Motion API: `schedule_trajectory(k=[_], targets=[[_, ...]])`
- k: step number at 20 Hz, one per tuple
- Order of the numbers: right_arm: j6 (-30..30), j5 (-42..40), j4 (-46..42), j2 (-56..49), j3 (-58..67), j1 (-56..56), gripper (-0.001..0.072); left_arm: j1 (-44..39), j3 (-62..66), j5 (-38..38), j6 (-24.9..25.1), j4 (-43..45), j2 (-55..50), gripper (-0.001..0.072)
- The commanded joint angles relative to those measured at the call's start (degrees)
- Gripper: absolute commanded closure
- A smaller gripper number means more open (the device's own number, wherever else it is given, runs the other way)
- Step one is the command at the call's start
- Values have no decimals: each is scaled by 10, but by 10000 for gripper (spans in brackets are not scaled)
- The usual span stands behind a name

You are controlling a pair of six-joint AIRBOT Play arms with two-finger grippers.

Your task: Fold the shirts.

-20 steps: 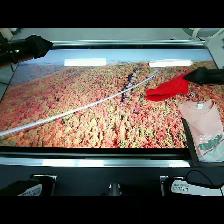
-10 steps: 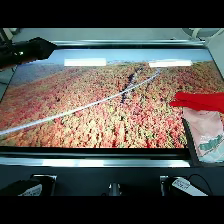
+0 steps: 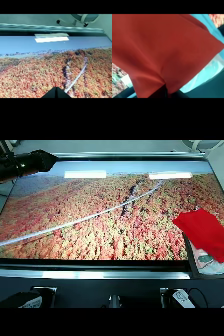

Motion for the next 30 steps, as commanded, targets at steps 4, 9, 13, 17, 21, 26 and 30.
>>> schedule_trajectory(k=[4,9,13,17,21,26,30], targets=[[44,-101,-48,39,-187,-2,189,-1,0,0,0,0,0,686],[21,-238,-88,38,-32,-2,5,-1,14,0,1,0,1,686],[-117,-443,26,17,169,37,15,-12,80,0,-18,131,-9,688],[-152,-383,8,-31,221,259,16,-42,120,-107,-183,463,-63,688],[-87,-166,-40,-139,221,496,13,-36,101,-362,-204,449,-154,87],[-87,-36,-62,-207,210,597,16,-57,-61,-339,-217,417,-99,-13],[-78,-53,-62,-205,197,599,16,-59,-87,-301,-221,418,-75,-13]])
